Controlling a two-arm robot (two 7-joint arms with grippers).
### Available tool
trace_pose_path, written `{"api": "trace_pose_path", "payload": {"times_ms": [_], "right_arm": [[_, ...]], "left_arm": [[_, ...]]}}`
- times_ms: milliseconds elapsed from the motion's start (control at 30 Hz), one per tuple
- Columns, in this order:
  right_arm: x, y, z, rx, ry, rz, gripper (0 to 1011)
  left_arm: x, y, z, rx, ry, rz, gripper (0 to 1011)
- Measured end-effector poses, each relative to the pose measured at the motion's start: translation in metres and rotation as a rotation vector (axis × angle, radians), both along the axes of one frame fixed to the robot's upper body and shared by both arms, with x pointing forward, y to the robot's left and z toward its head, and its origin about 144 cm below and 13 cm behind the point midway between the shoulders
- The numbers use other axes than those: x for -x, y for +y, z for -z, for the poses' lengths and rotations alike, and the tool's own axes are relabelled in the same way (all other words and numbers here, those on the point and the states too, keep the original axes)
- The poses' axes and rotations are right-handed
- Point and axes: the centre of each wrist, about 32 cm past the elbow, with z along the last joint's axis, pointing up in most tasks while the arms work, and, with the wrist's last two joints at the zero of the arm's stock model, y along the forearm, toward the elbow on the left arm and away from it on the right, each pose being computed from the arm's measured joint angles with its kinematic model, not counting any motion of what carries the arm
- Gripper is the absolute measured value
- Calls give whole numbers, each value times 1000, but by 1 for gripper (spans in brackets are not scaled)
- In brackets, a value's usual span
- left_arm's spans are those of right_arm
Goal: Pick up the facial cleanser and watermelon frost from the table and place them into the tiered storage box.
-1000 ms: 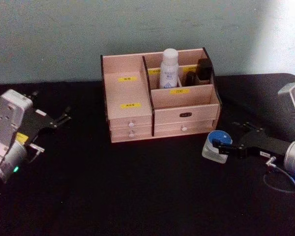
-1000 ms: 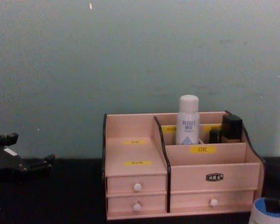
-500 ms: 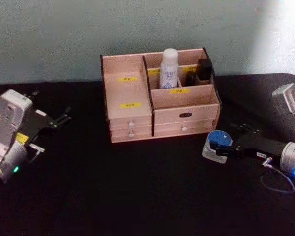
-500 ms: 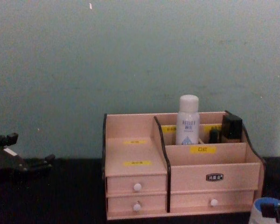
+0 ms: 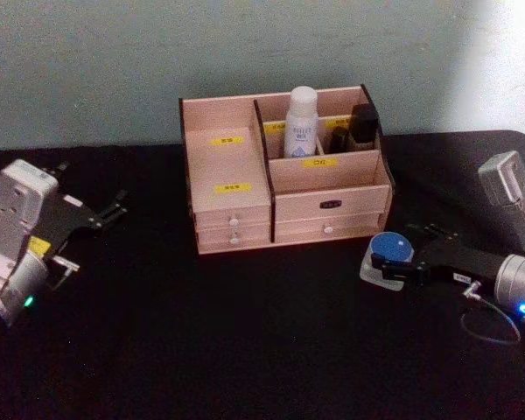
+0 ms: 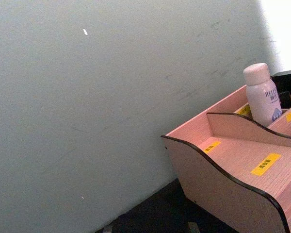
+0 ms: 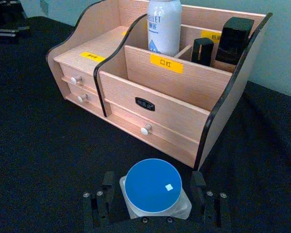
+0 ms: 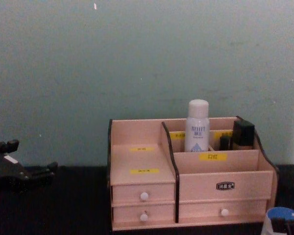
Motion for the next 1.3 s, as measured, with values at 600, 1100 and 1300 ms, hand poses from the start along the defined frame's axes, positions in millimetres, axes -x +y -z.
{"api": "trace_pose_path", "payload": {"times_ms": [600, 1100, 1300], "right_arm": [[-2, 2, 4, 6, 16, 2, 1000], [-1, 2, 7, 8, 30, 5, 1000], [-1, 1, 8, 8, 34, 8, 1000]], "left_arm": [[0, 0, 0, 0, 0, 0, 1001], [0, 0, 0, 0, 0, 0, 1001], [0, 0, 0, 0, 0, 0, 1001]]}}
